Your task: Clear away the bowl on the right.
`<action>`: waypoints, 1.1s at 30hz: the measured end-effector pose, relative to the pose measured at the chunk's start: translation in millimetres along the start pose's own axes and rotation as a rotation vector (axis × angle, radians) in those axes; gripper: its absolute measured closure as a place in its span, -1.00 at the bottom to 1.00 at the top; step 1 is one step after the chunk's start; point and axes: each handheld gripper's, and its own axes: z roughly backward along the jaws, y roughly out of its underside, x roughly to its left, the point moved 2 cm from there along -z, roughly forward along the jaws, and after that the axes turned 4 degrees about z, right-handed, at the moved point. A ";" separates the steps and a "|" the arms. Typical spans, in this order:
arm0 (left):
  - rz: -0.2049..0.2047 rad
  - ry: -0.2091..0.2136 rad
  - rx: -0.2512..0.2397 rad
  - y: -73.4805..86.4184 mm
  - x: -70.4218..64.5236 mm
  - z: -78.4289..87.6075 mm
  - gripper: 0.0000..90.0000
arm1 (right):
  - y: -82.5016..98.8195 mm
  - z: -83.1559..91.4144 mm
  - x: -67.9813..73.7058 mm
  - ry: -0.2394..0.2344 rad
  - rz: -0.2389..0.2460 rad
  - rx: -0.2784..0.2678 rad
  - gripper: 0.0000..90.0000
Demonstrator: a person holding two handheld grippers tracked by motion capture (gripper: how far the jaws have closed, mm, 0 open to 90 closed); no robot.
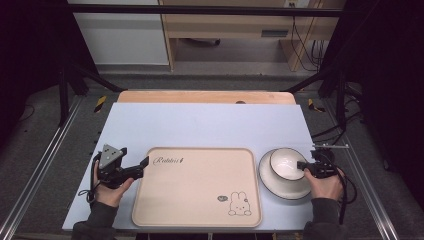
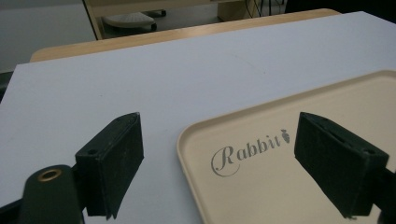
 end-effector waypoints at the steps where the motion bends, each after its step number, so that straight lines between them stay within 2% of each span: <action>1: 0.001 0.000 -0.001 0.0 -0.1 0.0 -0.66 | -0.2 0.8 0.7 -0.003 -0.004 -0.002 0.84; 3: 0.001 0.000 -0.001 -0.2 -0.2 0.2 -0.66 | -0.2 1.0 0.4 0.001 0.017 -0.012 0.85; 4: 0.001 -0.001 -0.001 -0.2 -0.2 0.2 -0.66 | -0.7 1.7 2.0 -0.003 0.005 -0.012 0.85; 15: 0.002 -0.001 -0.001 -0.2 -0.1 0.2 -0.66 | -1.8 5.1 5.2 0.007 0.046 -0.031 0.84; 21: 0.002 -0.001 -0.001 -0.3 -0.1 0.3 -0.66 | -2.7 8.9 7.8 0.003 0.043 -0.033 0.84; 27: 0.002 -0.002 0.000 -0.5 0.0 0.6 -0.66 | -3.0 10.0 7.8 0.011 0.069 -0.032 0.84; 29: 0.002 -0.001 -0.001 -0.7 0.0 0.8 -0.66 | -3.0 11.0 8.6 0.010 0.056 -0.026 0.84; 33: 0.003 -0.001 0.000 -0.5 0.2 0.5 -0.66 | -3.1 11.6 8.6 0.012 0.059 -0.026 0.84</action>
